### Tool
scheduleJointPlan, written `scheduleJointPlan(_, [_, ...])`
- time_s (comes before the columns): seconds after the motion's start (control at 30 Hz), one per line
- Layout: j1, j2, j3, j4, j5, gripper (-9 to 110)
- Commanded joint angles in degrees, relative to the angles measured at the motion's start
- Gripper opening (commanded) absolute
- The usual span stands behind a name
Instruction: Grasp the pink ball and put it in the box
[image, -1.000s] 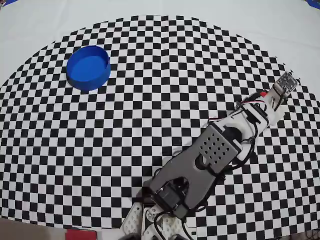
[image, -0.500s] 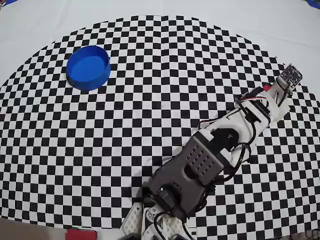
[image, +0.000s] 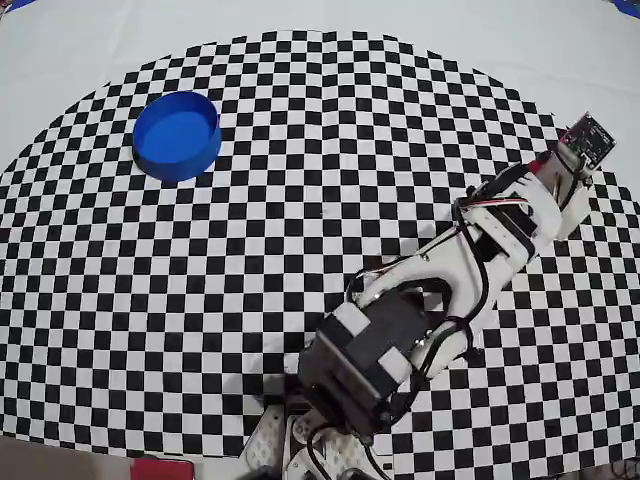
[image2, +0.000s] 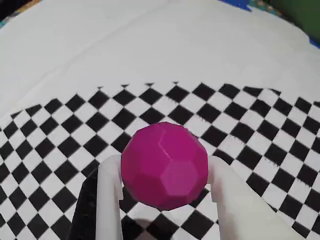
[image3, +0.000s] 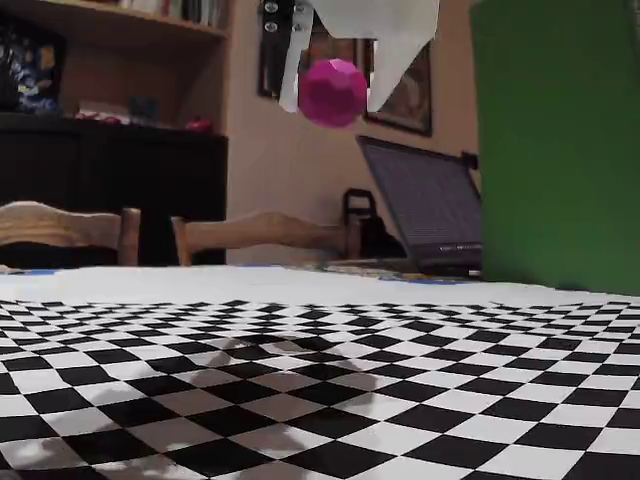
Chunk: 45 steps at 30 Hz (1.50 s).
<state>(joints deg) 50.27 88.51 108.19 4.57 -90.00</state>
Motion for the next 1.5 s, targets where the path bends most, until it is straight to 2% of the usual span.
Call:
scheduleJointPlan(0.0, [0.9,7.8,2.0,0.1,0.4,0])
scheduleJointPlan(0.37, [1.4,25.0,14.2,-0.2,0.4,0])
scheduleJointPlan(0.7, [-1.1,29.2,18.1,-0.2,-0.1,0])
scheduleJointPlan(1.47, [-30.8,28.7,20.4,-0.3,0.4,0])
